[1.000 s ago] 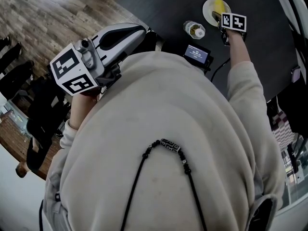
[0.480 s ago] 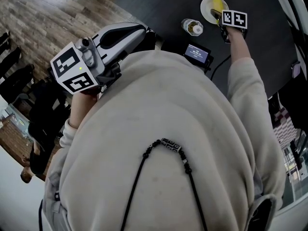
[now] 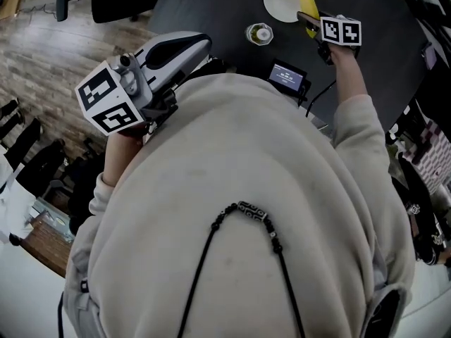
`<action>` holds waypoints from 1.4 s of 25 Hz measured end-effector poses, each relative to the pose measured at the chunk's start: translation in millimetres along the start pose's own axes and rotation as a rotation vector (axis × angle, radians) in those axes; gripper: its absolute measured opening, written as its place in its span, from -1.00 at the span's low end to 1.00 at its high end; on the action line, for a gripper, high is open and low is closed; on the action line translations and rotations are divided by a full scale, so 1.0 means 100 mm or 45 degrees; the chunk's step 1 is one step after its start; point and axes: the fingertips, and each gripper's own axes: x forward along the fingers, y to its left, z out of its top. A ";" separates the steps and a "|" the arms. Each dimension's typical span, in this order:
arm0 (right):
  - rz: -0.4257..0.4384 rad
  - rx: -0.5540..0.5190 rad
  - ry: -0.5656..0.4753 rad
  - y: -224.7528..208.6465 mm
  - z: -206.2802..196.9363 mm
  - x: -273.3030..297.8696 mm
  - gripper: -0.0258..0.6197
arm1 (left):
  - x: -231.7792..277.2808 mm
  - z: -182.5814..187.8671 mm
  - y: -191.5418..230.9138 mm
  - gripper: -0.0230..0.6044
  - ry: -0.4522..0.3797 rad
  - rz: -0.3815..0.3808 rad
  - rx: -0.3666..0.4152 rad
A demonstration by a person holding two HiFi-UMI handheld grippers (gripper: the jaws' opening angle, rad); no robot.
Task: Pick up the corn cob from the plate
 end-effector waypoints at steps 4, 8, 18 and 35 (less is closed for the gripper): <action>-0.030 0.058 -0.091 -0.06 -0.15 -0.45 -0.12 | 0.23 0.05 -0.12 -0.92 0.059 -0.121 0.052; -0.038 0.108 -0.186 0.01 -0.30 -0.89 -0.12 | 0.41 0.07 -0.23 -0.92 0.100 -0.212 0.082; -0.048 0.200 -0.551 0.56 -0.28 -2.01 -0.12 | 0.89 0.09 -0.44 -0.92 0.227 -0.446 0.152; -0.021 -0.124 -1.029 1.94 0.64 -3.45 -0.12 | 0.97 0.25 -0.68 -0.92 0.246 -0.633 0.251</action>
